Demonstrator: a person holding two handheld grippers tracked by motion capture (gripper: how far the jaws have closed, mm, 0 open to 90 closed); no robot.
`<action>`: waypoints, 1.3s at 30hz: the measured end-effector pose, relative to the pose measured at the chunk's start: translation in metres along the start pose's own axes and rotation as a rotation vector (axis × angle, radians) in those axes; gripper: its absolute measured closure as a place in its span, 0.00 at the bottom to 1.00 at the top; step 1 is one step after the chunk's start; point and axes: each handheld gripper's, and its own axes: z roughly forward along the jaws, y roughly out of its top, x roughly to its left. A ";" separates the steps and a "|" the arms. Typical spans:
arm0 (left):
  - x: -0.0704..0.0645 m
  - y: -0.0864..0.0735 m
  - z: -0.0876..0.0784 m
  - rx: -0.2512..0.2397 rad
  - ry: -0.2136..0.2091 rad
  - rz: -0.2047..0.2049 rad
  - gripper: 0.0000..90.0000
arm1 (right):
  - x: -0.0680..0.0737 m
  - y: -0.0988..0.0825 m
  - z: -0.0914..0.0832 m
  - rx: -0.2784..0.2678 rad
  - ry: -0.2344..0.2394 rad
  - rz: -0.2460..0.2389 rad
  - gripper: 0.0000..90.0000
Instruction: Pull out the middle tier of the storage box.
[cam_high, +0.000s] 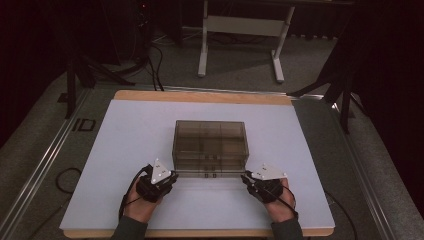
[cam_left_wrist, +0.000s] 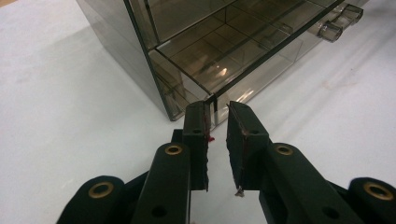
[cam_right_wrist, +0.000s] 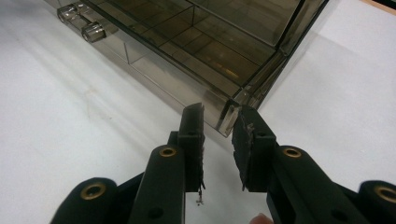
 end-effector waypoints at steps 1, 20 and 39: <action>0.000 0.000 0.000 0.000 -0.001 0.002 0.87 | 0.000 0.000 0.000 -0.002 0.001 -0.001 0.82; -0.006 -0.003 -0.004 -0.002 -0.003 0.004 0.87 | 0.002 -0.005 -0.005 -0.011 0.008 0.014 0.82; -0.011 -0.005 -0.008 0.001 -0.003 0.008 0.87 | 0.006 -0.009 -0.010 -0.013 0.010 0.010 0.82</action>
